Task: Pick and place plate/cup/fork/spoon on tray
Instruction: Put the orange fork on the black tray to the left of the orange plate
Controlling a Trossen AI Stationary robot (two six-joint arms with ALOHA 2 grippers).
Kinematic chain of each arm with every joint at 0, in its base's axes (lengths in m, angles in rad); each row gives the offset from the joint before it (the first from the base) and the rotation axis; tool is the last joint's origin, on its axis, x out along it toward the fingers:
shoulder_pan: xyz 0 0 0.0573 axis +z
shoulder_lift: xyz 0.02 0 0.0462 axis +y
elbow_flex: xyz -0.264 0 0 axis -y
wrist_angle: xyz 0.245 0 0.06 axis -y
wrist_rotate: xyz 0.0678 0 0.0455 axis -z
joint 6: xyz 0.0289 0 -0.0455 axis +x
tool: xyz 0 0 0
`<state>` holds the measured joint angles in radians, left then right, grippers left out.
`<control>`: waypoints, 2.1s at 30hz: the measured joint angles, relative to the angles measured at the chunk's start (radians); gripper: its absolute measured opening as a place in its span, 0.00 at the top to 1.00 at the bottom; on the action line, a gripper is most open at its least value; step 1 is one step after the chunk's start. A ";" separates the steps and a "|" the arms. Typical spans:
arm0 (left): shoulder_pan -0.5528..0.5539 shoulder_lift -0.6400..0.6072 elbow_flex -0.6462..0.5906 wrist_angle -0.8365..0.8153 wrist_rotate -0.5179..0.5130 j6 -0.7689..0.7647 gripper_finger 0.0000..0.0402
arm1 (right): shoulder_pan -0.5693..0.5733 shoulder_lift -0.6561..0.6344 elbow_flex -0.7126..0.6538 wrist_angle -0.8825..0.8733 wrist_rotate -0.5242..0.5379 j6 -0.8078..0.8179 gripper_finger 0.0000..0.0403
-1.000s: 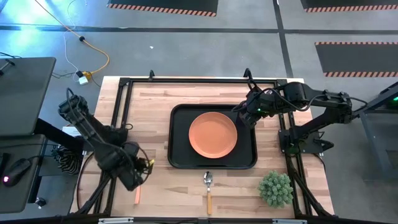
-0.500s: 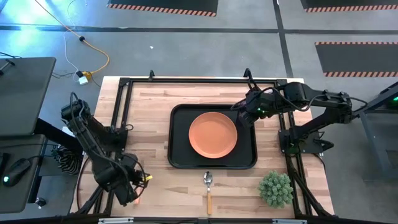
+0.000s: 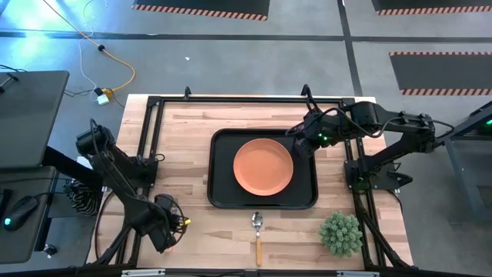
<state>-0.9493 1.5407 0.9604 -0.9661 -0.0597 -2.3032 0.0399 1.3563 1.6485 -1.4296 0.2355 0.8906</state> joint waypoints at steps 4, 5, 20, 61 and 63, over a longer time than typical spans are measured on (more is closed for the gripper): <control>0.000 0.049 0.000 0.011 0.001 0.000 0.60 | 0.000 0.000 0.000 0.000 0.000 0.001 0.74; 0.000 0.061 0.000 0.014 0.005 -0.002 0.60 | 0.000 0.000 0.000 0.000 0.000 0.003 0.74; 0.019 0.194 0.001 0.095 0.093 -0.023 0.60 | 0.000 0.000 0.000 0.000 -0.005 0.008 0.74; 0.125 -0.011 0.011 0.135 -0.233 0.061 0.92 | 0.000 0.000 0.000 0.000 -0.007 0.002 0.74; 0.150 -0.028 0.011 0.133 -0.286 0.082 0.92 | 0.000 0.000 0.000 0.000 -0.007 0.002 0.74</control>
<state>-0.7993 1.5125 0.9717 -0.8335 -0.3460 -2.2209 0.0402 1.3567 1.6485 -1.4294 0.2283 0.8928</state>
